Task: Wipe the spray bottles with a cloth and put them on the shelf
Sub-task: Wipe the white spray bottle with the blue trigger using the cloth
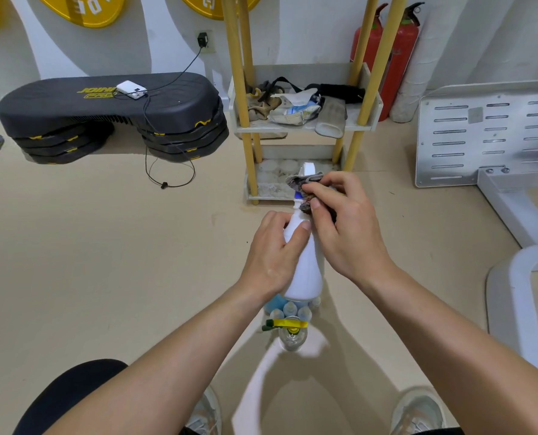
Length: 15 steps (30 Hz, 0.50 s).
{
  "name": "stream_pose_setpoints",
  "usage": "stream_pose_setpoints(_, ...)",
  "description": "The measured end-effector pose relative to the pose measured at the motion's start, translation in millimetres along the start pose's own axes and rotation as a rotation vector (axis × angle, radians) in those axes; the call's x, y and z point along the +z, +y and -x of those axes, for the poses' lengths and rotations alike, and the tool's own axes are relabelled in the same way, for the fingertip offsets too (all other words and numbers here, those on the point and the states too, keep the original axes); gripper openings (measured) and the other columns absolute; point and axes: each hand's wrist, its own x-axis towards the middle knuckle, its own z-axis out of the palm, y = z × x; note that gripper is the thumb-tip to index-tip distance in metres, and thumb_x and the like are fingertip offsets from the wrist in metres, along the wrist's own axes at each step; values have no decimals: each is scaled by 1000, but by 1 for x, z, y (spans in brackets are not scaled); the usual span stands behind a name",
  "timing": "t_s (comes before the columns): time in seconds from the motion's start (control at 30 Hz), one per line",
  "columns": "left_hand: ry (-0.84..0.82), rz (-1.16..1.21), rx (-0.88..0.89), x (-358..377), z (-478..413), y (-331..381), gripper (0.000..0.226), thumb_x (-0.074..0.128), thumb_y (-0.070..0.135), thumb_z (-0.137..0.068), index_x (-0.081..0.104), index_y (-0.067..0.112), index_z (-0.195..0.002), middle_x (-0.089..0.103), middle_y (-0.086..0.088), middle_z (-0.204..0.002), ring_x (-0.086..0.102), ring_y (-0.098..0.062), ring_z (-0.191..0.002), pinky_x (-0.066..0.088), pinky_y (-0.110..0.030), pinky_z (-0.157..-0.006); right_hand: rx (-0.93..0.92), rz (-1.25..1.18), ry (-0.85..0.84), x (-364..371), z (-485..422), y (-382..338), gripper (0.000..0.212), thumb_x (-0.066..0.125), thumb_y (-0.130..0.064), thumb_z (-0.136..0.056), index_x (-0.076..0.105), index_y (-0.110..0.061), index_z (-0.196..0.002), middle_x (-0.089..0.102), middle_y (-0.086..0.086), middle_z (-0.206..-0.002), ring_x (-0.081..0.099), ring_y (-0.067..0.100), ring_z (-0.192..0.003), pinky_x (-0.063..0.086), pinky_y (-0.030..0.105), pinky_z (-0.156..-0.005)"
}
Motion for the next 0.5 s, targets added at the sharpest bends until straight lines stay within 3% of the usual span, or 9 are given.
stream_pose_setpoints(0.1,5,-6,-12,-1,-2,1,34,46,53,-90,59,23,-100,56,7,-104,52,3,-97,36,-16,-74,-26,-3,-54,-7,-2,5,31,51,-10,-97,72,-7,-119,55,6,-119,56,27,-111,48,34,-97)
stream_pose_setpoints(0.23,12,65,-35,-3,-3,4,39,46,51,-88,62,19,-102,60,3,-107,56,-8,-99,44,-27,-81,-34,-61,-97,-11,-1,8,26,54,-5,-97,74,-8,-112,53,-4,-112,56,13,-105,45,17,-93)
stream_pose_setpoints(0.3,16,115,-59,-4,-3,5,39,47,52,-87,63,19,-99,62,0,-106,59,-15,-98,46,-33,-83,62,-165,-95,-9,0,10,25,55,-5,-97,75,-13,-108,55,-8,-108,58,10,-100,45,14,-88)
stream_pose_setpoints(0.4,36,260,-133,-9,-4,11,37,52,57,-83,62,22,-90,68,-5,-98,64,-24,-88,51,-41,-79,287,-374,-52,-5,4,10,29,56,-5,-98,73,-29,-98,59,-10,-104,60,6,-97,50,21,-79)
stream_pose_setpoints(0.5,66,416,-193,-17,-10,19,23,55,32,-100,60,14,-87,65,-1,-81,61,-12,-69,48,-27,-65,444,-468,-22,8,15,12,27,54,-12,-101,73,-31,-100,64,1,-105,61,11,-86,47,22,-68)
